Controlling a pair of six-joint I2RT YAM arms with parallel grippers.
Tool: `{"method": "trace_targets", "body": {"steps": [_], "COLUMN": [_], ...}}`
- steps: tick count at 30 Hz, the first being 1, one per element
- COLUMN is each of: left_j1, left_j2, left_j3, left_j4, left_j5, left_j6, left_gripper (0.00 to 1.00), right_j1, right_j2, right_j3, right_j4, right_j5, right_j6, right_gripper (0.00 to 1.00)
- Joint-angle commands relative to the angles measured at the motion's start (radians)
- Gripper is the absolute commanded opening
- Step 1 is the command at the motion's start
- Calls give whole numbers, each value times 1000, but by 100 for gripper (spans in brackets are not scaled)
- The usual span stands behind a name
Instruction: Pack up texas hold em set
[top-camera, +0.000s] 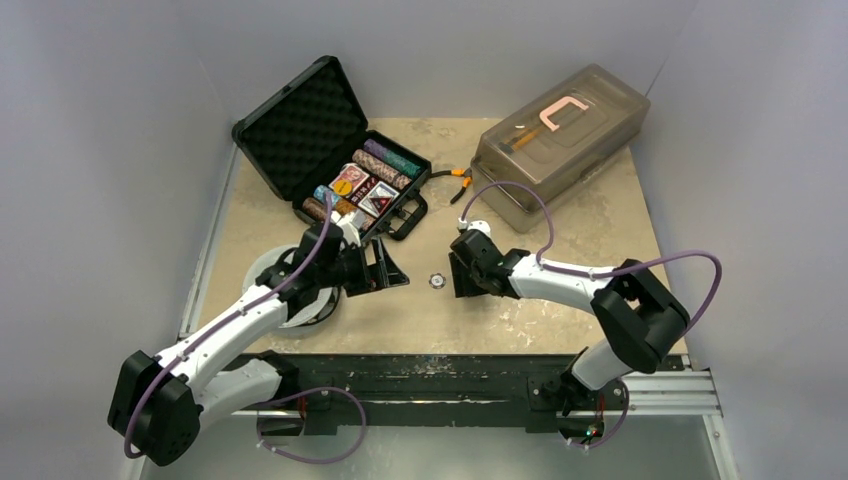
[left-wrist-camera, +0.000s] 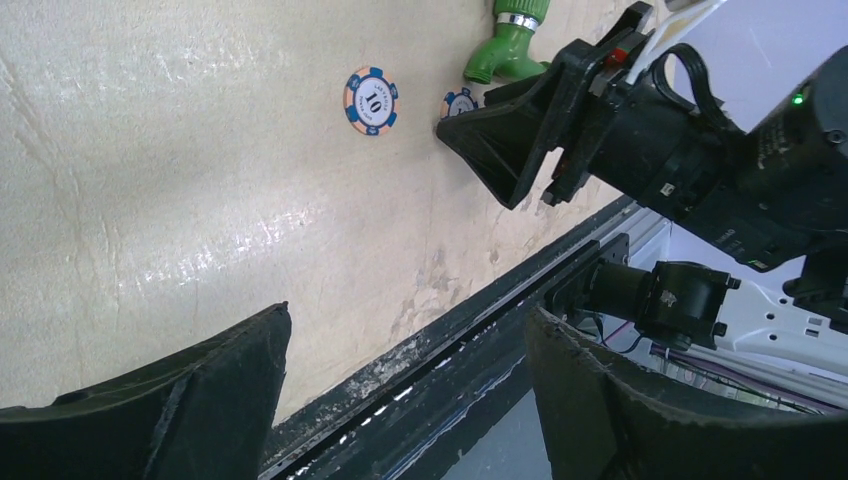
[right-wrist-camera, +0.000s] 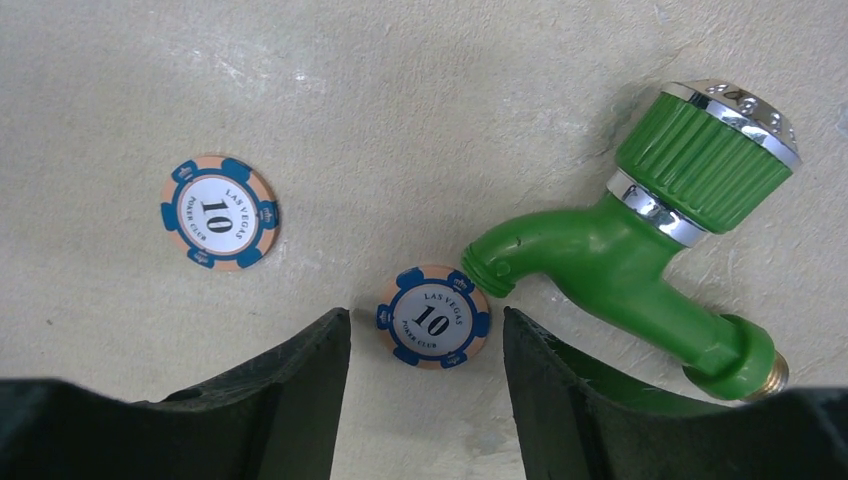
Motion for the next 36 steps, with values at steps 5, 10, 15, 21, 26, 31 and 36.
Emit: {"method": "trace_targets", "body": {"steps": [5, 10, 15, 21, 26, 31, 36], "left_j1": [-1, -1, -2, -2, -2, -2, -2], "left_j2": [-10, 14, 42, 69, 81, 97, 102], "left_j3": [49, 68, 93, 105, 105, 109, 112], "left_j4": [1, 2, 2, 8, 20, 34, 41], "left_j5": [-4, 7, 20, 24, 30, 41, 41], "left_j6": [21, 24, 27, 29, 22, 15, 11], "left_gripper": [84, 84, 84, 84, 84, 84, 84], "right_j1": [-2, -2, -1, 2, 18, 31, 38], "right_j2": [19, 31, 27, 6, 14, 54, 86], "right_j3": [-36, -51, -63, -70, -42, -6, 14], "right_j4": [77, 91, 83, 61, -14, -64, -74], "right_j5": [17, -2, 3, -28, 17, 44, 51], "right_j6": [12, 16, 1, 3, 21, 24, 29], "right_gripper": [51, 46, 47, 48, 47, 47, 46]}}
